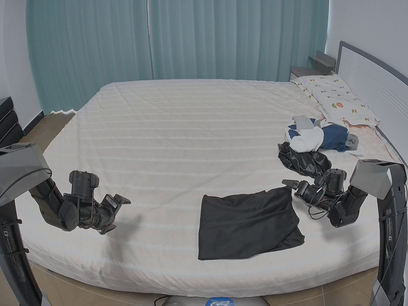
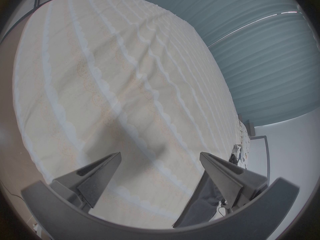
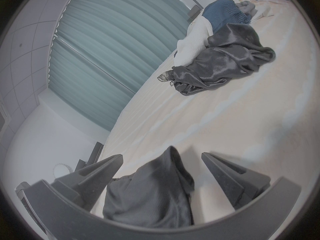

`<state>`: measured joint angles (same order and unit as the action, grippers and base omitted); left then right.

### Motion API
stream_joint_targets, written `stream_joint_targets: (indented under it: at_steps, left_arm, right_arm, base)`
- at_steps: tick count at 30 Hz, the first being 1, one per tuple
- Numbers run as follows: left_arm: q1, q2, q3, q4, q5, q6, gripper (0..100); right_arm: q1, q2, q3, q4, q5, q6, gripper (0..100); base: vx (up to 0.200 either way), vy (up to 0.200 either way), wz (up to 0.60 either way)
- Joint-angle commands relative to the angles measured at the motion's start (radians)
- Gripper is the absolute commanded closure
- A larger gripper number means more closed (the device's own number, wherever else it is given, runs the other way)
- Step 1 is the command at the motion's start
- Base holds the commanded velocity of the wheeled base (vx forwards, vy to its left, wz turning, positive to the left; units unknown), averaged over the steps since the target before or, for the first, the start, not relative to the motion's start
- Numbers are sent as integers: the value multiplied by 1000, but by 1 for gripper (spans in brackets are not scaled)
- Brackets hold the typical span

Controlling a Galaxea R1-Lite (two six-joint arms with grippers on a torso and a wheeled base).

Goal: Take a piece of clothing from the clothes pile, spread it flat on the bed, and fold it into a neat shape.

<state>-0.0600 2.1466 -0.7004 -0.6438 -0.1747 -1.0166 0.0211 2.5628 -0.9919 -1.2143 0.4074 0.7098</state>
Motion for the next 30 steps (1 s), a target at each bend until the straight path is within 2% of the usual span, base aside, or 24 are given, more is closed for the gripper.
stream_joint_targets:
  at_steps: [1,5,9,11,15,30]
  left_arm:
    - [0,-1,-1,-2,0,-2,0]
    - [0,-1,-1,-2,0,0,0]
    - [0,-1,-1,-2,0,1,0]
    - [0,-1,-1,-2,0,1,0]
    - [0,1,-1,-2,0,3,0]
    - [0,1,1,-2,0,4,0]
  right_arm:
    - [23,-167,174,-2,13,-1,0]
    - [26,-227,300,-10,24,-13,0]
    - [28,-245,411,-16,80,-21,0]
    - [28,-230,483,-65,119,-62,0]
    - [22,-204,507,-108,120,-127,0]
    - [-6,-174,506,-111,120,-171,0]
  base:
    - [0,0,0]
    - [0,0,0]
    - [0,0,0]
    - [0,0,0]
    - [0,0,0]
    - [0,0,0]
